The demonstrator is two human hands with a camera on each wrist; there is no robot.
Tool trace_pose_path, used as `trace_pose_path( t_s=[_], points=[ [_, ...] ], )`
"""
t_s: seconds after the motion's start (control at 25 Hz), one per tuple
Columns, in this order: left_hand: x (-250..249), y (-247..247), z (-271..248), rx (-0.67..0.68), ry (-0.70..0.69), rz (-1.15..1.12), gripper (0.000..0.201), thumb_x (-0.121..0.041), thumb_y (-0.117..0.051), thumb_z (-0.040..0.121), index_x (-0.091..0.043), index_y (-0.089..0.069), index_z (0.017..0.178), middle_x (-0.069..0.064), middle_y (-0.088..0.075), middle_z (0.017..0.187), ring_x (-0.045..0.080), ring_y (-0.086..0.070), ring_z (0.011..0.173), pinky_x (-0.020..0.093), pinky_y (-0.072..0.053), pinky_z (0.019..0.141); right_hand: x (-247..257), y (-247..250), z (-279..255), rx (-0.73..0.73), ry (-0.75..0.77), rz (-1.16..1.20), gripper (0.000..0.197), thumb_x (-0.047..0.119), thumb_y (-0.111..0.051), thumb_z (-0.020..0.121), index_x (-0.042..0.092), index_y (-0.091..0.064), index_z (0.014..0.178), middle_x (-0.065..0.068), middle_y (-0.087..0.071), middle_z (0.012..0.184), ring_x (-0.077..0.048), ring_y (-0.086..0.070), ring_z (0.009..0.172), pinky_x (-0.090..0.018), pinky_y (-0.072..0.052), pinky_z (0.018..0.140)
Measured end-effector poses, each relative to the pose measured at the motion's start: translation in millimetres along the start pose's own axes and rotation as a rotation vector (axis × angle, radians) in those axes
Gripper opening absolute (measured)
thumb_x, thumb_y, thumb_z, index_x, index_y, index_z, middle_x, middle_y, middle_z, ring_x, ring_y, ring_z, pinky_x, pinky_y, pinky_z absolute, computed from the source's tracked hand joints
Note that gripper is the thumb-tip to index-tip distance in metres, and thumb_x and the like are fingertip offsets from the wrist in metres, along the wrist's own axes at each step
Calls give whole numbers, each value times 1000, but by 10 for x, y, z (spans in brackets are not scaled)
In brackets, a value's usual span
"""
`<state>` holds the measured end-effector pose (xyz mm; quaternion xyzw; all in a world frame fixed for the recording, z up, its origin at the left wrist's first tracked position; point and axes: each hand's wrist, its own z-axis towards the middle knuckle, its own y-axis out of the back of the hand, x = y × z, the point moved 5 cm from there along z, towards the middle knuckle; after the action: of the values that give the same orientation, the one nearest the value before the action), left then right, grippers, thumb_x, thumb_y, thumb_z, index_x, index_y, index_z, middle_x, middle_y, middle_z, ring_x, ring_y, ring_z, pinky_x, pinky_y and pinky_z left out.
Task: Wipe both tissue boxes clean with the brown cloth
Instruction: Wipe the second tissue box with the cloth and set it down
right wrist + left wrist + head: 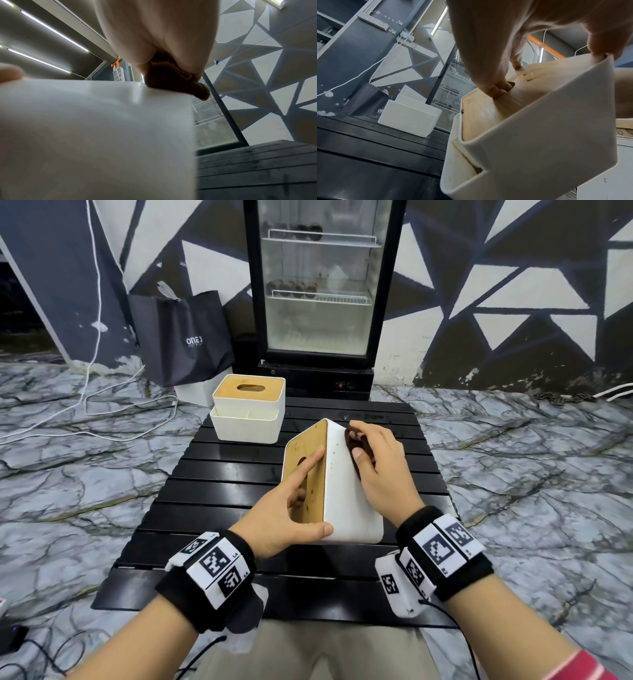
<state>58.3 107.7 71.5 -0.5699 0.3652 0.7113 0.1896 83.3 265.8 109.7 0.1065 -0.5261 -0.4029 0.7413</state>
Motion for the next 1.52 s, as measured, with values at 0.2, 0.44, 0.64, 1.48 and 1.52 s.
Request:
trace_pose_path(
  t_s=[0.2, 0.44, 0.64, 1.48, 1.52],
  points=[
    [-4, 19, 3, -26, -6, -9, 99, -38, -74, 58, -61, -19, 138, -17, -45, 136, 9, -57, 103, 15, -41, 90, 174, -142, -79, 31, 83, 20, 40, 17, -39, 90, 23, -43, 129, 4, -45, 127, -17, -33, 120, -18, -19, 96],
    [-39, 25, 13, -29, -14, -24, 95, -35, -76, 61, -64, -17, 130, -23, -48, 127, -4, -58, 95, 13, -45, 84, 259, -197, -363, 47, 161, 50, 41, 17, -40, 88, 25, -45, 128, 7, -47, 126, -8, -33, 117, -3, -16, 98],
    [-17, 31, 26, -29, 4, -33, 96, -41, -74, 59, -66, -18, 133, -25, -50, 126, 6, -58, 109, 18, -46, 93, 214, -200, -611, 85, 168, 98, 40, 20, -41, 89, 28, -45, 128, 15, -42, 125, 2, -27, 120, -5, -19, 101],
    [-39, 45, 102, -10, 18, -41, 99, -41, -74, 57, -59, -17, 135, -14, -55, 123, 2, -60, 88, 21, -50, 85, 154, -166, -408, 84, 105, 148, 38, 25, -41, 88, 30, -46, 125, 17, -44, 121, -3, -32, 116, -7, -22, 98],
    [-31, 38, 101, -9, 18, -37, 99, -40, -75, 58, -58, -17, 137, -10, -56, 124, 6, -60, 90, 23, -51, 86, 141, -167, -443, 71, 110, 157, 38, 30, -42, 88, 32, -46, 125, 19, -44, 122, -1, -32, 117, -6, -21, 98]
  ],
)
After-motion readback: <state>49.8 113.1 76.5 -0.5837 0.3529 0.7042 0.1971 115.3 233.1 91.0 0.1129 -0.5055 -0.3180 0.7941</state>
